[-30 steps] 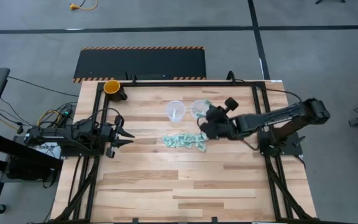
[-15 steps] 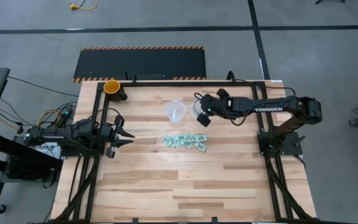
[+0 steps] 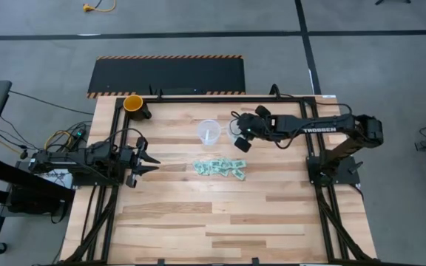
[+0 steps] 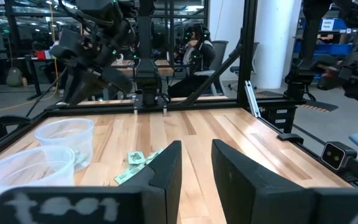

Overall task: Pick and place items into bin
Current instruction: Put the green stevia packet into the right transparent bin

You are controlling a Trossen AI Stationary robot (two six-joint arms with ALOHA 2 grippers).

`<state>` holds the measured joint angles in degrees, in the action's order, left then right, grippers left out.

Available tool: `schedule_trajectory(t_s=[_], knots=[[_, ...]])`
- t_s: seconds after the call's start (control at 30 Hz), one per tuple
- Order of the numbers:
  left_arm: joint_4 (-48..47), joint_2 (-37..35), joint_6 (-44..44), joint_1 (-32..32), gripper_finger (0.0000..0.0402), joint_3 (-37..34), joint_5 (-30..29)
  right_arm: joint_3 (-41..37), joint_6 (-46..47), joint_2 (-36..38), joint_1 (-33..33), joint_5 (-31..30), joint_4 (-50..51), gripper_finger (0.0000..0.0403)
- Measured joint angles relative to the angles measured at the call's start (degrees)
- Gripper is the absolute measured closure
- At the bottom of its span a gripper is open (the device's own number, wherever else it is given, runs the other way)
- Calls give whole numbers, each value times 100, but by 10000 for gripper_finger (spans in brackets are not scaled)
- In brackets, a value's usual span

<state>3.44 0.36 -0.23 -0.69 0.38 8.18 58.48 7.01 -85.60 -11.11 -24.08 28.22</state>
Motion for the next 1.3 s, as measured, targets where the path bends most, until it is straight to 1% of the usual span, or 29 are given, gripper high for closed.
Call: schedule_trajectory(t_s=[0.1,0.17,0.27,0.37,0.43,0.5,0.57,0.63,0.73,0.9,1.0,1.13,1.2,1.3], knots=[[0,0,0,2,324,-2,-2,0,-1,1,87,21,68,310],[-1,0,0,1,324,-1,-2,46,-4,39,165,115,449,299],[0,0,0,1,324,-2,-1,404,14,61,341,334,1465,291],[0,0,0,1,324,-1,-1,968,227,61,565,361,2878,290],[0,0,0,0,324,0,-2,1390,300,66,725,347,3607,291],[0,0,0,0,324,-2,1,1804,303,81,900,317,4183,293],[-1,0,0,2,324,1,-2,2172,179,249,1057,324,4517,294],[-1,1,0,2,324,0,1,2443,-93,482,1255,325,4489,294],[0,0,0,2,324,-2,-2,2551,-452,913,1564,336,4273,294],[-2,2,0,0,324,-1,1,2542,-404,1768,1986,346,3936,294],[-2,0,0,0,324,-2,1,2251,-361,2225,2214,341,3493,294],[-2,0,0,2,324,1,1,1517,-359,2701,2393,340,2663,294],[-2,1,0,2,324,-2,0,1125,-376,2798,2418,339,2415,294],[-2,1,0,1,324,-2,1,674,-389,2784,2414,326,2339,294]])
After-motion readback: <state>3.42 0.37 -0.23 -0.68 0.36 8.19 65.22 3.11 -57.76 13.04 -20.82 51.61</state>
